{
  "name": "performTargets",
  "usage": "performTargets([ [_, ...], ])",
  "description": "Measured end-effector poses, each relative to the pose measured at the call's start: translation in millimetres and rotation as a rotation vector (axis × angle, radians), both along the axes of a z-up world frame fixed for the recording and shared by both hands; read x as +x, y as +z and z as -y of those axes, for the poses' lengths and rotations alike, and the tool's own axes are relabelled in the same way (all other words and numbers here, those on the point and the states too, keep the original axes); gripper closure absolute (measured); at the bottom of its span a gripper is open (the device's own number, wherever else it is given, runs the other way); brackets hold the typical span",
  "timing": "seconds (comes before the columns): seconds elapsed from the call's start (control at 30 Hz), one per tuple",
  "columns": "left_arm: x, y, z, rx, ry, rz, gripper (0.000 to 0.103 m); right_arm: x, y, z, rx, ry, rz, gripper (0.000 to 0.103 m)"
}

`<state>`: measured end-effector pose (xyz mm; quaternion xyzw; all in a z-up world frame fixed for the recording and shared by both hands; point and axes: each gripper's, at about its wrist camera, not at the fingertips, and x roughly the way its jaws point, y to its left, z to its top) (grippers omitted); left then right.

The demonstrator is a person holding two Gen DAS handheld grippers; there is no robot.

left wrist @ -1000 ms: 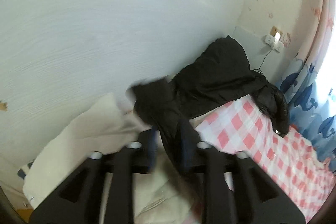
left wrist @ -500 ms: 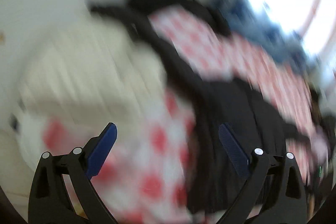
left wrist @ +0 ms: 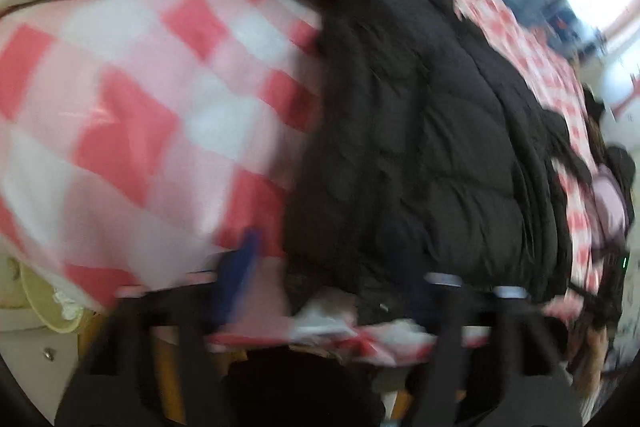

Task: Fold large clothes

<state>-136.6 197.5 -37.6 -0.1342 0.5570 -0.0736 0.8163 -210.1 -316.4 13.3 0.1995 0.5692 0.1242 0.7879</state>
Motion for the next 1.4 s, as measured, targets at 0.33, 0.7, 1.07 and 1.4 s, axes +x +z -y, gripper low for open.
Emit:
performTargets([
  [0.33, -20.7, 64.2, 1.6, -0.25, -0.066, 0.112, 0.098, -33.5, 99.9, 77.7, 0.234, -0.192, 0.318, 0.084],
  [0.7, -28.6, 27.4, -29.8, 0.15, -0.047, -0.041, 0.075, -91.5, 19.0, 142.9, 0.016, -0.324, 0.013, 0.057],
  [1.07, 37.0, 3.0, 84.1, 0.106, -0.254, -0.067, 0.039, 30.6, -13.6, 58.9, -0.052, -0.015, -0.067, 0.024],
  [1.4, 97.4, 80.9, 157.6, 0.1, -0.098, 0.334, 0.015, 47.9, 73.9, 264.8, 0.258, -0.454, 0.37, 0.007],
])
